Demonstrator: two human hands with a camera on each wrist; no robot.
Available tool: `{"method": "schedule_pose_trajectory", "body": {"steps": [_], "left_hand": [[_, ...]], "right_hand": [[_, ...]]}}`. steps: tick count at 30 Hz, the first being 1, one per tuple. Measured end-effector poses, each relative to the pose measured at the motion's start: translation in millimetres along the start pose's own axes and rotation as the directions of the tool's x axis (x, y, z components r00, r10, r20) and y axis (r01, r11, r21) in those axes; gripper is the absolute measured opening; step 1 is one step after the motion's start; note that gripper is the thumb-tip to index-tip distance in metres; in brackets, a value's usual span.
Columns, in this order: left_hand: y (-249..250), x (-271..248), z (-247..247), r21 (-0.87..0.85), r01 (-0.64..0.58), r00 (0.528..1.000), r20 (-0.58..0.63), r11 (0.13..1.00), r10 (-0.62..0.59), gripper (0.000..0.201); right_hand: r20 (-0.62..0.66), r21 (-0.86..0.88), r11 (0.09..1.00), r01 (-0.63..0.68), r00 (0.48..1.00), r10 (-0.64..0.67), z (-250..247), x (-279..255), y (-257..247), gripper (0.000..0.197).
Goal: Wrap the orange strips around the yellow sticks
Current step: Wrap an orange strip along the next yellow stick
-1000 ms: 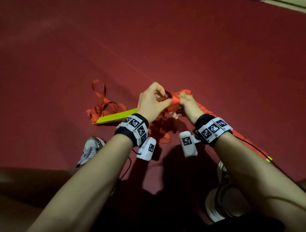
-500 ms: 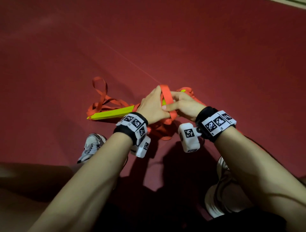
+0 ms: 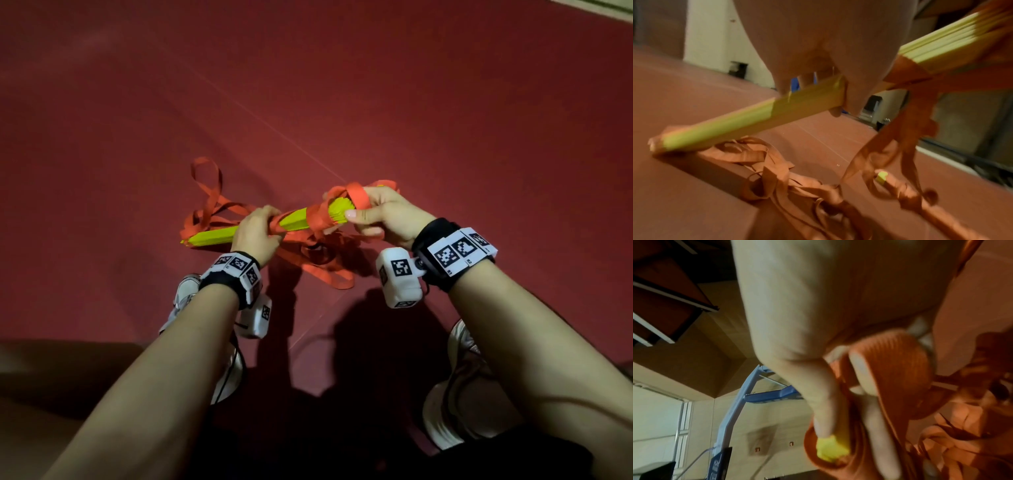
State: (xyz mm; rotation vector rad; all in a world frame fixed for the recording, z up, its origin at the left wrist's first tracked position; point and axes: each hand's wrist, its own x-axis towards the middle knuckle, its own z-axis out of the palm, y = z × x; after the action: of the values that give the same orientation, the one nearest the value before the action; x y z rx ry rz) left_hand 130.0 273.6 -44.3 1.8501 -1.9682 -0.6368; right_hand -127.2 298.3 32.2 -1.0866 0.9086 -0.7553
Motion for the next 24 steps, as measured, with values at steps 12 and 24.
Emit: {"method": "schedule_pose_trajectory", "body": {"steps": [12, 24], "left_hand": [[19.8, -9.7, 6.3, 0.149, -0.141, 0.933, 0.352, 0.979, 0.081, 0.034], [0.2, -12.2, 16.2, 0.356, -0.122, 0.956, 0.293, 0.926, 0.013, 0.053]], "right_hand": [[-0.695, -0.258, 0.965, 0.051, 0.684, -0.222, -56.1, 12.6, -0.1, 0.035], [-0.779, 0.033, 0.932, 0.362, 0.594, -0.203, -76.0, -4.0, -39.8, 0.042]]}}
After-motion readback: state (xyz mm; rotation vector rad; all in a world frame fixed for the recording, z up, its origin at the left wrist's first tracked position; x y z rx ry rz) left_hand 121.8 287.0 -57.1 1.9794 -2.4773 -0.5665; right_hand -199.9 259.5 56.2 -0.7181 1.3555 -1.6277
